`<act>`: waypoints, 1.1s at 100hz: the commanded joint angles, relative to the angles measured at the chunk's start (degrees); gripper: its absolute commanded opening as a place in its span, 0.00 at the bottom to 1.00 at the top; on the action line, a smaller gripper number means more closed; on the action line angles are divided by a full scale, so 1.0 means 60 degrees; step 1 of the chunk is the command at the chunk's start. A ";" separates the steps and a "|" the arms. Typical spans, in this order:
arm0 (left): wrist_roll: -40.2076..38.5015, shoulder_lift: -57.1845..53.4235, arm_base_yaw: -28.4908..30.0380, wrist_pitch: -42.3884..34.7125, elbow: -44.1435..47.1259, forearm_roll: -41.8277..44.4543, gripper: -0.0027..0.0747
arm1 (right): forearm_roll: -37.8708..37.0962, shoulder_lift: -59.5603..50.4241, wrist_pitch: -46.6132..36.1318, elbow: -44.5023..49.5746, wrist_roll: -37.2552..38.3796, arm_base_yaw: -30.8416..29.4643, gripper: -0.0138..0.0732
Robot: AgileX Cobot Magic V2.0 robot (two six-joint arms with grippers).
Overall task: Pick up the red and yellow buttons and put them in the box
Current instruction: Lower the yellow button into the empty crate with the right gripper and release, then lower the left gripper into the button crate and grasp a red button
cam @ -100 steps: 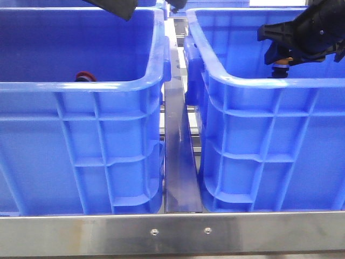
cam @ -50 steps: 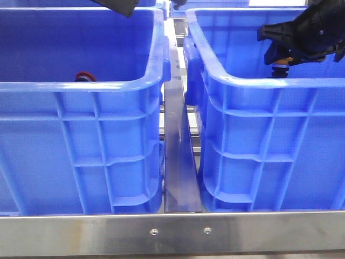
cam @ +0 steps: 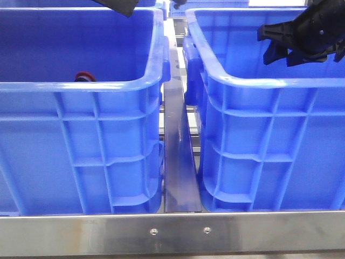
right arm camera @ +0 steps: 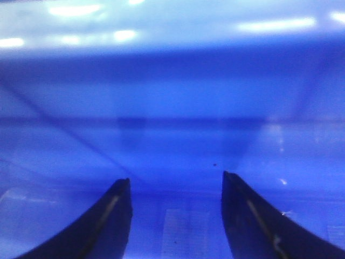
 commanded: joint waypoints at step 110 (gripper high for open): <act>-0.2167 0.2707 0.4673 0.4984 -0.3831 0.1033 0.67 | 0.0148 -0.5337 0.1416 0.2101 -0.0145 -0.0036 0.63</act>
